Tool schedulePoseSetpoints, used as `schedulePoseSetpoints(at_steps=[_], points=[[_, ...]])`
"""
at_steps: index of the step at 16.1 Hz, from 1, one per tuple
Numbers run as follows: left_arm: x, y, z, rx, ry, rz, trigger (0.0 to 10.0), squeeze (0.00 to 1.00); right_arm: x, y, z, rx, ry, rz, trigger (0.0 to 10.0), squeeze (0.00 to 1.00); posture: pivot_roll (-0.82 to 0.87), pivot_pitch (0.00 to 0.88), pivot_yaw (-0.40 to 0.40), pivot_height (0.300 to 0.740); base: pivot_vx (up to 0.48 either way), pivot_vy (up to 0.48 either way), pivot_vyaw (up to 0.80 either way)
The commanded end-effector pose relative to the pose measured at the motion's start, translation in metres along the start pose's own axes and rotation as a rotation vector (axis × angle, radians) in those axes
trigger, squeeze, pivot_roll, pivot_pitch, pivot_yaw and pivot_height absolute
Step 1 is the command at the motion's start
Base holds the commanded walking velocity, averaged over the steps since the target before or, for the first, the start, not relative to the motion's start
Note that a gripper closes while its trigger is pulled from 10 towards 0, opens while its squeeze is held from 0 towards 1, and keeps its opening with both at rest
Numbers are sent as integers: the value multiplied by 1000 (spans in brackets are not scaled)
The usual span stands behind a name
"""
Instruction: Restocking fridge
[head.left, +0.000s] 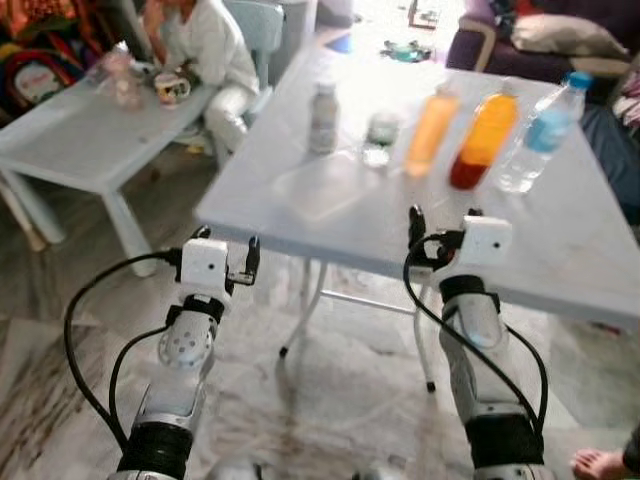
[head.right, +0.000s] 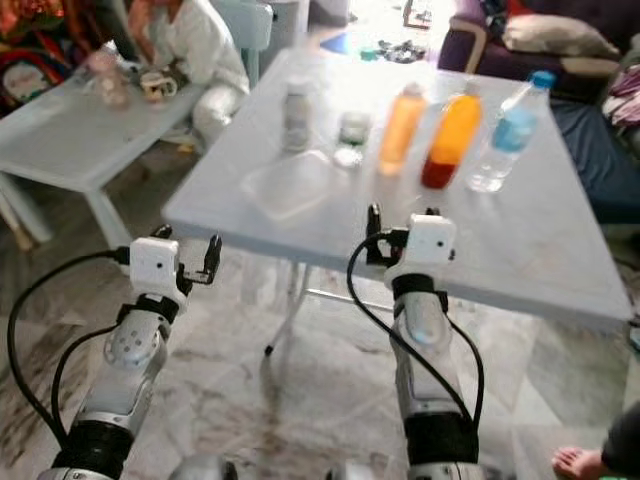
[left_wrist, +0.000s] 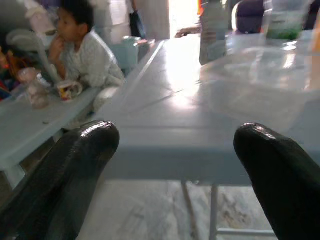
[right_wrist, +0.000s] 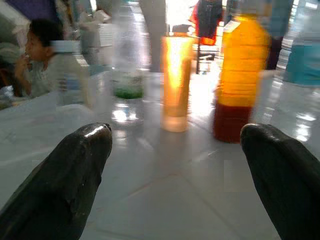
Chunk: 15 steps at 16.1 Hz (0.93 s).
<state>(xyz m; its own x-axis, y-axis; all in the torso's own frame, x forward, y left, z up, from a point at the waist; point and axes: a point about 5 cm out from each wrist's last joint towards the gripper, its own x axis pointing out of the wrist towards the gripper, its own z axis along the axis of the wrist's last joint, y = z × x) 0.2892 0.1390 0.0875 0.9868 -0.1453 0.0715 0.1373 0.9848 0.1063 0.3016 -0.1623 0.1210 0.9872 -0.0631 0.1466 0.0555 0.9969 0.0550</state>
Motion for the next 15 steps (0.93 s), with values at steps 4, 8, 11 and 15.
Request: schedulePoseSetpoints(at_steps=[4, 8, 11, 15], points=[[-9, -6, -1, 12, 24, -33, 10000, 0, 14, -22, -1, 16, 53, -79, 10000, 0, 123, 122, -35, 740, 146, 0, 0], [-20, 1, 1, 32, 47, -24, 10000, 0, 40, -34, 4, 52, 99, -91, 10000, 0, 149, 171, -22, 740, 0, 0, 0], [-27, 6, 5, 46, 58, -23, 10000, 0, 52, -28, 7, 39, 125, -50, 10000, 0, 174, 204, -8, 740, 0, 0, 0], [-35, 11, 10, 67, 78, -28, 10000, 0, 70, -8, -1, 69, 258, 30, 10000, 0, 218, 253, 6, 740, 0, 0, 0]])
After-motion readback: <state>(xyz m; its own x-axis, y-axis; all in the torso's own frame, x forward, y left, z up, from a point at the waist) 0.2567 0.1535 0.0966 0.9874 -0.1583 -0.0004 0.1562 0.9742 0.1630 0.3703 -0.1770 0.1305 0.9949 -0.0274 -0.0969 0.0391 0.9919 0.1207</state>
